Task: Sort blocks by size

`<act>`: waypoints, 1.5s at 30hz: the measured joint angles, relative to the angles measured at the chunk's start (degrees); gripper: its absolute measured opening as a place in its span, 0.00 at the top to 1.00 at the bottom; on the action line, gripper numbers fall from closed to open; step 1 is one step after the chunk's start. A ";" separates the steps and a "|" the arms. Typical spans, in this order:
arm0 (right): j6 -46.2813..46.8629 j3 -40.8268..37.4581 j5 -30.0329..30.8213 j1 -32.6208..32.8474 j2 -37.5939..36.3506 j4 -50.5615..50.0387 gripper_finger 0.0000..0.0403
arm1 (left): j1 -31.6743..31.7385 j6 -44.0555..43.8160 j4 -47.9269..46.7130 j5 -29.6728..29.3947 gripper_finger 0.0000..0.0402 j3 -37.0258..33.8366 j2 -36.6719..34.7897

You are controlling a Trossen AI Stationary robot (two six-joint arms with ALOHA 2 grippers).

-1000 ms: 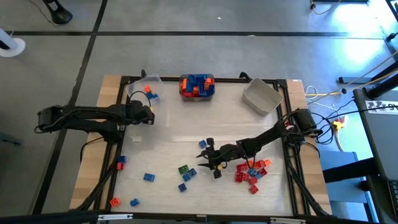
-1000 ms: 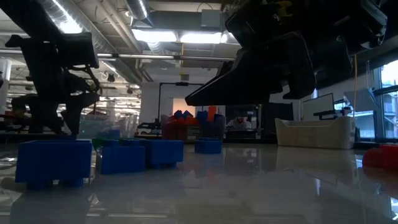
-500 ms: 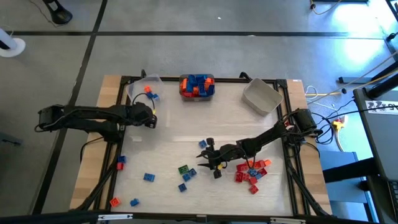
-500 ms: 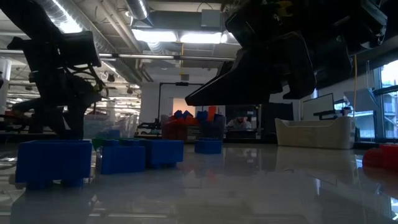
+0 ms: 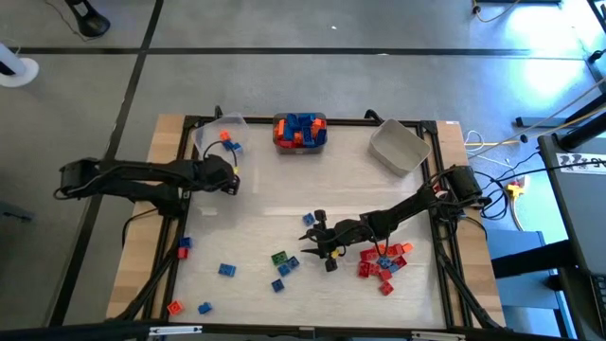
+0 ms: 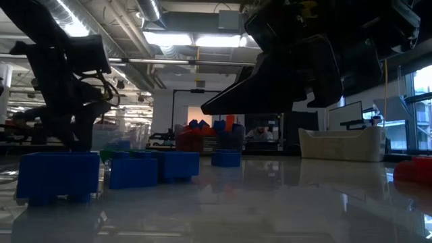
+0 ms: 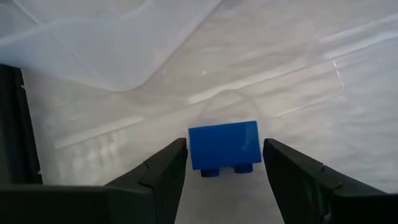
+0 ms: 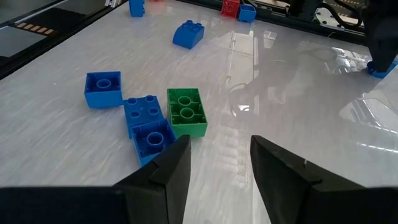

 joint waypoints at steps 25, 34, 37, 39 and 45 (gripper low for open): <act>-0.15 0.01 0.01 -0.02 0.00 -0.02 0.59 | -0.72 4.72 1.30 3.49 0.69 3.36 -0.97; -0.15 0.00 0.02 0.00 0.00 -0.02 0.59 | -0.81 9.25 1.40 1.67 0.67 11.89 -4.19; -0.15 0.01 0.02 0.00 0.00 -0.02 0.59 | 0.47 11.66 1.31 0.54 0.68 14.01 -4.17; -0.15 0.01 0.02 0.00 0.00 -0.01 0.59 | 1.77 13.31 1.42 -0.67 0.68 14.99 -4.17; -0.17 0.02 0.02 -0.01 0.00 -0.02 0.59 | 8.77 18.41 1.27 -3.07 0.67 15.52 -4.09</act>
